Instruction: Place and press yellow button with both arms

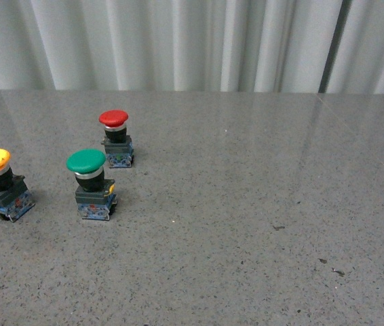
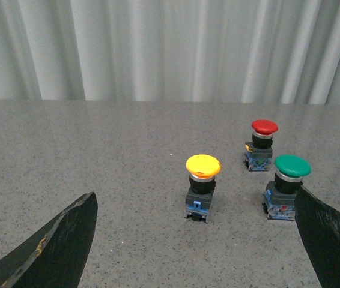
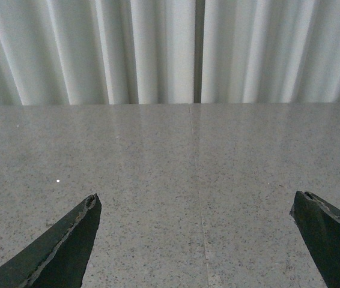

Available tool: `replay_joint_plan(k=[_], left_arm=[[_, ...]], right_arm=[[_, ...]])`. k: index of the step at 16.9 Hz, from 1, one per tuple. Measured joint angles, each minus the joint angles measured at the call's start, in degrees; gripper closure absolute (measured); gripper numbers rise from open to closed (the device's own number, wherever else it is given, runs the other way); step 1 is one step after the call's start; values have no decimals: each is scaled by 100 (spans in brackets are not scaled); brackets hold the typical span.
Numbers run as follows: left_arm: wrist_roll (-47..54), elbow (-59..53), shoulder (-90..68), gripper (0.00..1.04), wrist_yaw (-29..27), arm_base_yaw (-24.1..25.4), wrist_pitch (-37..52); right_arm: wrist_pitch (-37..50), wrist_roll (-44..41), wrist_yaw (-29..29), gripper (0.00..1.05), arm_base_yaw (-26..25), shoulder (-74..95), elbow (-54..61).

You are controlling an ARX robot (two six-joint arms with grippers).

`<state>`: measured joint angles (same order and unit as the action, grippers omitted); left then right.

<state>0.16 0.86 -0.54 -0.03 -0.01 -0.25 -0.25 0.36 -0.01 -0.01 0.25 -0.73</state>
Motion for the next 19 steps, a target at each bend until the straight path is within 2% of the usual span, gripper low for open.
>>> replay_joint_plan(k=[19], left_arm=[[0, 0, 0, 7, 0, 0, 0]], right_arm=[[0, 0, 0, 6, 0, 0, 0]])
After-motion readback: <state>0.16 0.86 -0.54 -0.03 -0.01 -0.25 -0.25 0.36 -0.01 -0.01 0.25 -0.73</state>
